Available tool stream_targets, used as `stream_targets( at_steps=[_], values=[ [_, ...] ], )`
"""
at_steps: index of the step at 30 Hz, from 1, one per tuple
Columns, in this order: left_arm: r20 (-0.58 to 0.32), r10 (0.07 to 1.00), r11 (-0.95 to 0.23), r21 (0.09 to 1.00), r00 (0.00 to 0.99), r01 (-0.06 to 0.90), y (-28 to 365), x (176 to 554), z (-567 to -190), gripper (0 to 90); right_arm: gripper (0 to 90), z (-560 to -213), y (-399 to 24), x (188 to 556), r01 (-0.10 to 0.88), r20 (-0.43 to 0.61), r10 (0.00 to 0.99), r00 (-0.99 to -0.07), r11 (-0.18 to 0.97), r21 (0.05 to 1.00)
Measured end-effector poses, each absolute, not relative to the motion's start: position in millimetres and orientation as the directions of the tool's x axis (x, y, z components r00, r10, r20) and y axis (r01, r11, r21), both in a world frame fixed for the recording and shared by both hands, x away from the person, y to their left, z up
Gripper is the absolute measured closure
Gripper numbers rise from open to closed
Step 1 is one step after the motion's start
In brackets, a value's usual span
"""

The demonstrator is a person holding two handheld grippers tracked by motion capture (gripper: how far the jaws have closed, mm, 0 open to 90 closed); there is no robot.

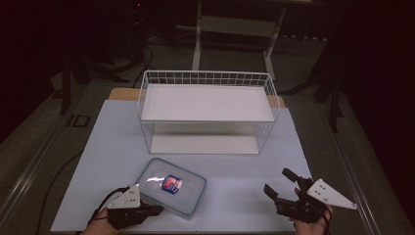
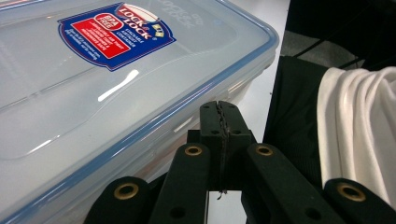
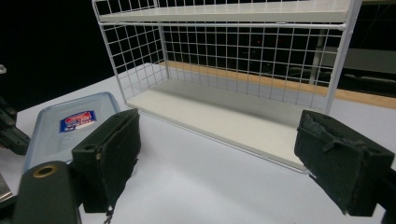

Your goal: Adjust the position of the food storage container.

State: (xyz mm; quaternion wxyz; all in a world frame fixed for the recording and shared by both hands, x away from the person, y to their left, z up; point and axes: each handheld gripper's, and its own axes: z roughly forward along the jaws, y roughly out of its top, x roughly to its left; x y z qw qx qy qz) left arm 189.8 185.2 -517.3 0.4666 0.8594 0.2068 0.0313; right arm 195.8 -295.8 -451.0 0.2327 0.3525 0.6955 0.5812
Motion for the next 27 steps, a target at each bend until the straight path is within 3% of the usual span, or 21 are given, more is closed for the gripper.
stream_targets(
  at_steps=[27],
  values=[
    [-0.099,0.417,-0.501,0.804,0.903,0.32,149,196,-521,89.0,14.4,-451,-296,195,0.225,0.094,0.756,-0.648,0.071,0.972]
  ],
)
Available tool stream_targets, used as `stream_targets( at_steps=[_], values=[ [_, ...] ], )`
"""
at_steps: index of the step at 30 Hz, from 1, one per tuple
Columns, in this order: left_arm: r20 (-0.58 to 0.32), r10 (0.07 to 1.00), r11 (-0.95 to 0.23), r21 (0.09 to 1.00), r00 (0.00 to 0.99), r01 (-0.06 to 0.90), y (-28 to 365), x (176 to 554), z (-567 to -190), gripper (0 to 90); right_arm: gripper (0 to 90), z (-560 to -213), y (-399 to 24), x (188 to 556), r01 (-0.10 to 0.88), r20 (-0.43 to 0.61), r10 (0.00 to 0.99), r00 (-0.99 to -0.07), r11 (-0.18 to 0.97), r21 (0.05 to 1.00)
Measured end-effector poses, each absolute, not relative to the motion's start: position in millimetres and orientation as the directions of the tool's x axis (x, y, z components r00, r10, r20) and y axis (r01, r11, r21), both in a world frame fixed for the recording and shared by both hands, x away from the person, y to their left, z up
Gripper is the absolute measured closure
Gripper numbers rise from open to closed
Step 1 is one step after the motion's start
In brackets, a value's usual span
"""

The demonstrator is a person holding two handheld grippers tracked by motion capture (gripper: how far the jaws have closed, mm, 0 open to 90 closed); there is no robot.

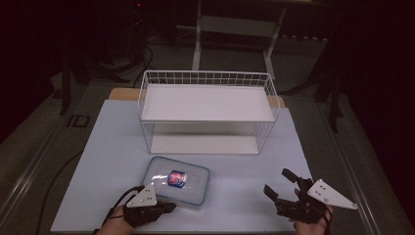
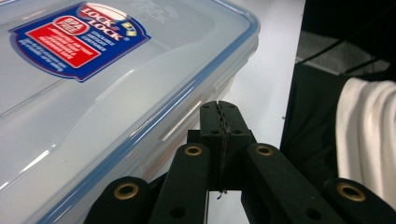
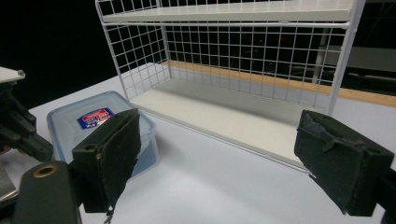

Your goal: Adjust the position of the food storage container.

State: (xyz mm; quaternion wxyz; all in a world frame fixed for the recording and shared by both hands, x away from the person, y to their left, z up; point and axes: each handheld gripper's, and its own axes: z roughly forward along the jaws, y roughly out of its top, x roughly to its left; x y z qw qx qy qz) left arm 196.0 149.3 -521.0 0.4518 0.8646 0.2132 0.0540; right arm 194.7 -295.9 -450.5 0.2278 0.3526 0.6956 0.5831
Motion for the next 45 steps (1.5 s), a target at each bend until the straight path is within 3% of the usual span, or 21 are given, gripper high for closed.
stream_targets(
  at_steps=[21,29,35,45],
  values=[
    [-0.103,0.484,-0.485,0.795,0.869,0.364,130,216,-518,89.0,14.5,-451,-296,195,0.234,0.103,0.754,-0.649,0.069,0.97],
    [-0.128,0.463,-0.437,0.828,0.877,0.352,135,219,-510,89.0,14.5,-451,-295,195,0.235,0.102,0.754,-0.649,0.071,0.969],
    [-0.128,0.469,-0.4,0.851,0.874,0.339,161,215,-496,88.9,14.5,-451,-295,194,0.234,0.102,0.753,-0.651,0.072,0.969],
    [-0.147,0.606,-0.314,0.858,0.782,0.406,231,224,-484,88.9,14.5,-451,-294,194,0.233,0.101,0.752,-0.651,0.071,0.97]
  ],
)
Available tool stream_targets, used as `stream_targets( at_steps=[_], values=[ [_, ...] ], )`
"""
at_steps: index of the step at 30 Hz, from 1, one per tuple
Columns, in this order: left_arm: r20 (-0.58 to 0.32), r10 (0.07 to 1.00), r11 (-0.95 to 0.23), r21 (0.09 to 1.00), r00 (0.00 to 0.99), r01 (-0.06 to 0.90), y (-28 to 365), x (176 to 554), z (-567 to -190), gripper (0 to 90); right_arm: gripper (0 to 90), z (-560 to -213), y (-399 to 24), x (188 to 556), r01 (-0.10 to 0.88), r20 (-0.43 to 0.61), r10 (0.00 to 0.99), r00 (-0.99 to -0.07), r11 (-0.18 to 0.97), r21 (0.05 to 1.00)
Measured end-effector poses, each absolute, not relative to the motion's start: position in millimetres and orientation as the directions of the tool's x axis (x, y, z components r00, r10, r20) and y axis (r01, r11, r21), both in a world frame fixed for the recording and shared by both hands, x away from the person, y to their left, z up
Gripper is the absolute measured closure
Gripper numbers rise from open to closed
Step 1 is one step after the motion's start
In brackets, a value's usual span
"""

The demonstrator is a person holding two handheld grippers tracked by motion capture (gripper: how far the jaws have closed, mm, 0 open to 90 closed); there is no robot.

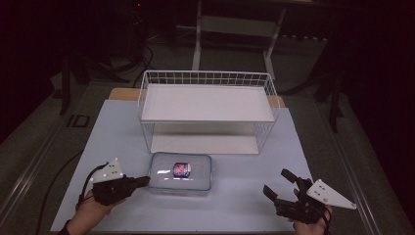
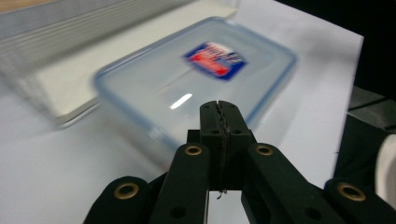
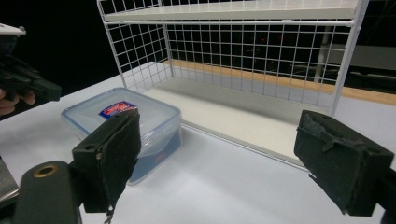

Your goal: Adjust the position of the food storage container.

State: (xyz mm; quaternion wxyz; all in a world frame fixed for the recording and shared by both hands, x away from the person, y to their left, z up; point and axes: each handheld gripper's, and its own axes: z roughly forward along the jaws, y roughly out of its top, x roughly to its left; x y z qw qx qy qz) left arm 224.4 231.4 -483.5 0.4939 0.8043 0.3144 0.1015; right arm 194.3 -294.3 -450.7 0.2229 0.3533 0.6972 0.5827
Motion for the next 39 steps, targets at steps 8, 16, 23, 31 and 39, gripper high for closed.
stream_targets(
  at_steps=[8,16,23,31,39],
  values=[
    [-0.169,0.654,-0.309,0.83,0.738,0.464,255,243,-506,88.9,14.5,-451,-293,195,0.234,0.098,0.748,-0.656,0.078,0.969],
    [-0.19,0.657,-0.324,0.802,0.73,0.501,255,259,-525,88.9,14.5,-453,-293,197,0.244,0.104,0.747,-0.657,0.08,0.966],
    [-0.189,0.624,-0.351,0.799,0.758,0.488,243,259,-525,88.9,14.4,-453,-292,197,0.246,0.106,0.747,-0.656,0.079,0.966],
    [-0.184,0.605,-0.391,0.779,0.775,0.49,231,259,-527,88.9,14.4,-454,-291,197,0.252,0.111,0.746,-0.657,0.078,0.965],
    [-0.185,0.591,-0.409,0.771,0.785,0.489,217,265,-526,88.9,14.4,-454,-291,197,0.252,0.112,0.744,-0.659,0.078,0.965]
  ],
)
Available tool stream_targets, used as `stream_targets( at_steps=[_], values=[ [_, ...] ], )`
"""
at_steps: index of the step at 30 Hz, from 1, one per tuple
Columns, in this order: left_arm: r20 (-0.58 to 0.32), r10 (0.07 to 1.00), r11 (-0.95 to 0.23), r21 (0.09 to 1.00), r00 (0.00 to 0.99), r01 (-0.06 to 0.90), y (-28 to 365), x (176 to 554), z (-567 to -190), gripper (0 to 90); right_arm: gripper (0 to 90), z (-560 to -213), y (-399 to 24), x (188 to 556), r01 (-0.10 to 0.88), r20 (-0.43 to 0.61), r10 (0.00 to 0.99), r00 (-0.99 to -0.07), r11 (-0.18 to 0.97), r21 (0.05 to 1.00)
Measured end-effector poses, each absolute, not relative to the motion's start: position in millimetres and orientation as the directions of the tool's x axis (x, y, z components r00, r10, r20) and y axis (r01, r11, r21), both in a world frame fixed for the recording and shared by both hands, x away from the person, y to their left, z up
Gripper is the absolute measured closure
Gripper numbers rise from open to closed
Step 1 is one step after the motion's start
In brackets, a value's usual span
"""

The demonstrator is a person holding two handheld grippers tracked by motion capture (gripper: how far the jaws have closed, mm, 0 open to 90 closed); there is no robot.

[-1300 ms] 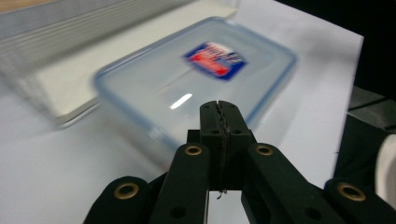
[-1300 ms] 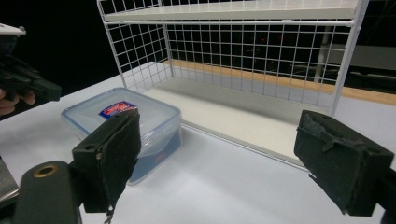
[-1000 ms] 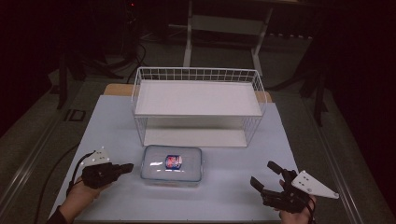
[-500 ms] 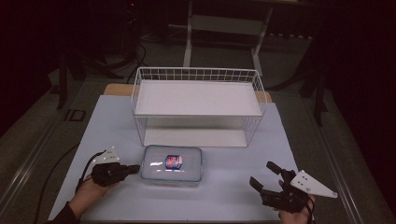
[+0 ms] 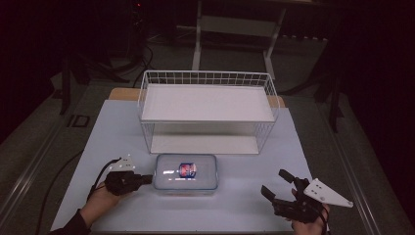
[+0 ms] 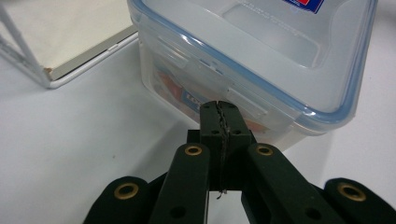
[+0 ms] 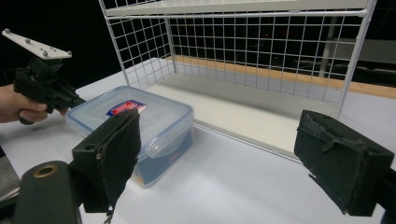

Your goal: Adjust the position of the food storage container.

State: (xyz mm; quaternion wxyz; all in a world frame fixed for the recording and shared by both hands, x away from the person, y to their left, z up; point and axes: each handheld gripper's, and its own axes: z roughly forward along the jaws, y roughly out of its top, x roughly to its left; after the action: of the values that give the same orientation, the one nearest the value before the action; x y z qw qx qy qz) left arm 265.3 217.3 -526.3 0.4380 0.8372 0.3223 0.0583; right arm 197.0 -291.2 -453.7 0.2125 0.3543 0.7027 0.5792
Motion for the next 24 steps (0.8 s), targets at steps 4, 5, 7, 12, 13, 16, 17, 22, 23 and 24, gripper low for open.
stream_targets(
  at_steps=[4,5,7,12,13,16,17,22,23,24],
  values=[
    [-0.182,0.583,-0.415,0.771,0.792,0.483,210,269,-526,88.9,14.4,-454,-291,197,0.252,0.111,0.743,-0.66,0.08,0.964],
    [-0.177,0.585,-0.417,0.771,0.791,0.481,208,271,-526,88.9,14.5,-454,-291,197,0.252,0.112,0.743,-0.66,0.079,0.964],
    [-0.183,0.584,-0.415,0.771,0.791,0.484,206,272,-526,88.9,14.4,-454,-291,197,0.252,0.111,0.742,-0.661,0.081,0.964],
    [-0.183,0.572,-0.422,0.771,0.8,0.478,195,276,-526,88.9,14.4,-454,-291,196,0.249,0.109,0.743,-0.66,0.079,0.965],
    [-0.181,0.566,-0.427,0.771,0.805,0.473,191,277,-525,88.9,14.4,-454,-292,196,0.249,0.11,0.743,-0.66,0.078,0.965],
    [-0.187,0.566,-0.422,0.771,0.803,0.477,187,279,-525,88.9,14.4,-454,-291,196,0.25,0.11,0.743,-0.66,0.079,0.965],
    [-0.184,0.565,-0.424,0.772,0.804,0.474,186,280,-525,88.9,14.5,-454,-291,196,0.25,0.11,0.743,-0.66,0.079,0.965],
    [-0.186,0.551,-0.431,0.771,0.814,0.468,175,284,-525,88.9,14.4,-454,-291,196,0.25,0.109,0.741,-0.663,0.082,0.965],
    [-0.186,0.551,-0.431,0.771,0.814,0.468,175,284,-525,88.9,14.4,-454,-291,196,0.25,0.109,0.741,-0.663,0.082,0.965],
    [-0.19,0.549,-0.432,0.769,0.814,0.471,174,285,-525,88.9,14.4,-454,-291,196,0.25,0.109,0.74,-0.663,0.082,0.965]
  ],
)
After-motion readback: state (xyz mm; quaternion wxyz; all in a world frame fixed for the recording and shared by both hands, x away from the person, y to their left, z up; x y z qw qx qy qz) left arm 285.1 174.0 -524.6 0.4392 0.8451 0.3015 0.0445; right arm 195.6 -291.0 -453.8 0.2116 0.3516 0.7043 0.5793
